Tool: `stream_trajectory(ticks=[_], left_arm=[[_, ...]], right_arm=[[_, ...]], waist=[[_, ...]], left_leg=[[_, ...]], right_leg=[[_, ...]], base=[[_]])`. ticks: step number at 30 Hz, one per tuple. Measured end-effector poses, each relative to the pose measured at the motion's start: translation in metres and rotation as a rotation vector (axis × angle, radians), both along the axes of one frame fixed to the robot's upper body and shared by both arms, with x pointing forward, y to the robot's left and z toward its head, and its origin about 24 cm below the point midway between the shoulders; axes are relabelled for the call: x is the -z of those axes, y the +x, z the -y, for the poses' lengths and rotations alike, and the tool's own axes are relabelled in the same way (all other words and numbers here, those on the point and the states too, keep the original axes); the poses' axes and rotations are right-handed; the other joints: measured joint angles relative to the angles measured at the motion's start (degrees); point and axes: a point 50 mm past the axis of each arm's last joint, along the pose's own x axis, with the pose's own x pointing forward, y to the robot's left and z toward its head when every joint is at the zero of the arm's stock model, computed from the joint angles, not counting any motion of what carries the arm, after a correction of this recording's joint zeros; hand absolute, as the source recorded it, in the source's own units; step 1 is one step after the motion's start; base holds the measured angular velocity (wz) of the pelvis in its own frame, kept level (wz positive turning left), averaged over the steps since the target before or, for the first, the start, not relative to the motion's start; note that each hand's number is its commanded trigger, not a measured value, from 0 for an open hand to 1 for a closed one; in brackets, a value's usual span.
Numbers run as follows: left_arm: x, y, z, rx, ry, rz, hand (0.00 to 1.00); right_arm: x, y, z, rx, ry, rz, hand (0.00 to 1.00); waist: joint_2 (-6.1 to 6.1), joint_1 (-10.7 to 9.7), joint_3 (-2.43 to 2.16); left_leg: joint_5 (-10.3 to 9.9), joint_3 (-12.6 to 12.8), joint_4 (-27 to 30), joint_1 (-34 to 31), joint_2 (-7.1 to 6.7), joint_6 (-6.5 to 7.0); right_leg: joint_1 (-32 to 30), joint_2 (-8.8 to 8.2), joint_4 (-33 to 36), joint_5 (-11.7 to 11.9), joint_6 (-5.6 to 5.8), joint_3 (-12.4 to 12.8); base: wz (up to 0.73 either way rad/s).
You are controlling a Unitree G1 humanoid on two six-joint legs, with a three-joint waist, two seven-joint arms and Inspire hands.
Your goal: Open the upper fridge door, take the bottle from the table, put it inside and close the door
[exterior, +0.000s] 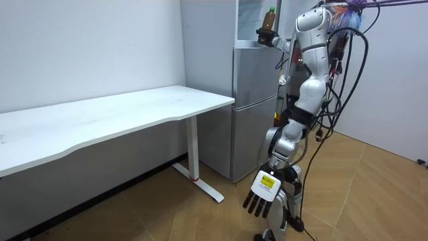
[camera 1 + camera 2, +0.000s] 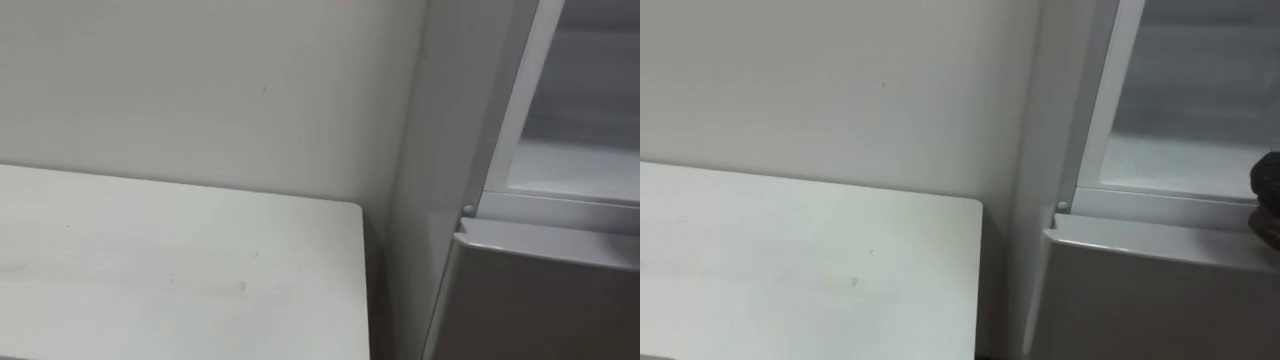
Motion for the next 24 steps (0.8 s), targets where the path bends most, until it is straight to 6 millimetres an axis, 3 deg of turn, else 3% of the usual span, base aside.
stream_trajectory(ticks=[6,12,16,21,24], left_arm=[[-0.002,-0.003,-0.004,-0.025,0.000,0.012,0.00],[-0.005,-0.006,-0.007,-0.031,0.011,0.010,0.00],[-0.005,-0.006,-0.009,-0.032,0.015,0.013,0.00],[-0.006,-0.006,-0.010,-0.041,0.019,0.017,0.00],[-0.006,-0.007,-0.011,-0.044,0.022,0.014,0.00]], right_arm=[[-0.011,0.005,0.007,0.065,-0.004,-0.014,1.00],[-0.038,0.014,0.017,0.109,-0.003,0.027,1.00],[-0.049,0.020,0.014,0.090,-0.039,0.034,1.00],[-0.064,0.027,0.007,0.064,-0.058,0.071,1.00],[-0.069,0.029,0.006,0.053,-0.065,0.083,1.00]], waist=[[-0.91,1.2,0.21],[-1.63,1.2,-0.05],[-2.55,1.9,0.04],[-2.09,2.2,0.00],[-1.51,2.5,-0.31]], left_leg=[[0.0,0.0,0.2,-0.8,0.03,-0.03],[0.1,-0.6,0.4,-0.7,-0.10,0.00],[0.0,-0.6,0.9,-1.1,-0.08,0.01],[0.0,-0.8,1.0,-1.4,-0.09,0.01],[0.0,-1.3,0.8,-1.6,-0.13,0.01]], right_leg=[[-1.2,-0.09,0.7,0.0,0.04,-0.3],[-0.9,-0.40,0.7,0.0,0.04,-2.2],[-1.0,-0.42,0.7,0.0,0.04,-2.3],[-1.1,-0.45,0.6,0.0,0.04,-2.6],[-1.0,-0.48,0.7,0.0,0.04,-2.8]], base=[[0.00],[0.06],[0.00],[0.01],[0.06]])
